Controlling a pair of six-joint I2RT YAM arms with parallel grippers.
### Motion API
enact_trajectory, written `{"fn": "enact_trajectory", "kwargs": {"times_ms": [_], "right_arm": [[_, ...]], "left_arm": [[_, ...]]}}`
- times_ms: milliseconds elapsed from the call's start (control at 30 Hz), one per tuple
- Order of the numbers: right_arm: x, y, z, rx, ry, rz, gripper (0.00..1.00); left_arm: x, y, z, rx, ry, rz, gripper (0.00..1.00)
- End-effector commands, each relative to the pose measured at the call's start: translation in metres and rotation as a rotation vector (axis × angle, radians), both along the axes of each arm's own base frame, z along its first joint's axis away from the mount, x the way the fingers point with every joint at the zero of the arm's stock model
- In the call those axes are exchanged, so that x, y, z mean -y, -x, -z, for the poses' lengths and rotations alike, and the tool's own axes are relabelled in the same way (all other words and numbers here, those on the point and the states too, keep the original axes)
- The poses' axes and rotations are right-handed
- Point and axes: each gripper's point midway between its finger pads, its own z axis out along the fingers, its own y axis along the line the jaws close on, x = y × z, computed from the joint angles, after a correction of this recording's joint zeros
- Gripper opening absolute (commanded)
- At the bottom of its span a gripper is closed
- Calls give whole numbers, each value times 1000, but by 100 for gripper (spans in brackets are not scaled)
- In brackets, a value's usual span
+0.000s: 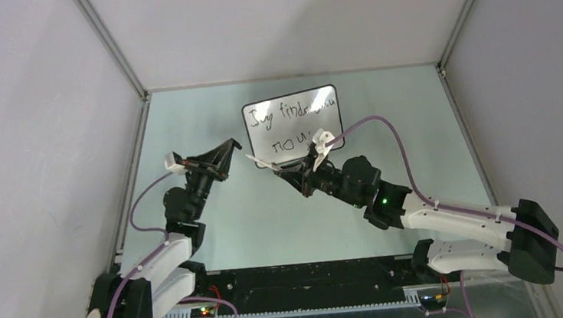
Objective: Write a sentence on the whiteboard
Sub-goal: Close the pen cap.
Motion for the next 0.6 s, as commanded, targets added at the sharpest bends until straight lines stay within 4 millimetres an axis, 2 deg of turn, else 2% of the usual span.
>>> {"fn": "enact_trajectory", "kwargs": {"times_ms": [0,567], "right_arm": [[-5,-5,-36,63,-73,-2,0],[-10,-13,-35,65,-62,3,0]], "left_arm": [[-1,6,-8,39,23,4,0],[-1,10,-7,43,38,15,0]]}}
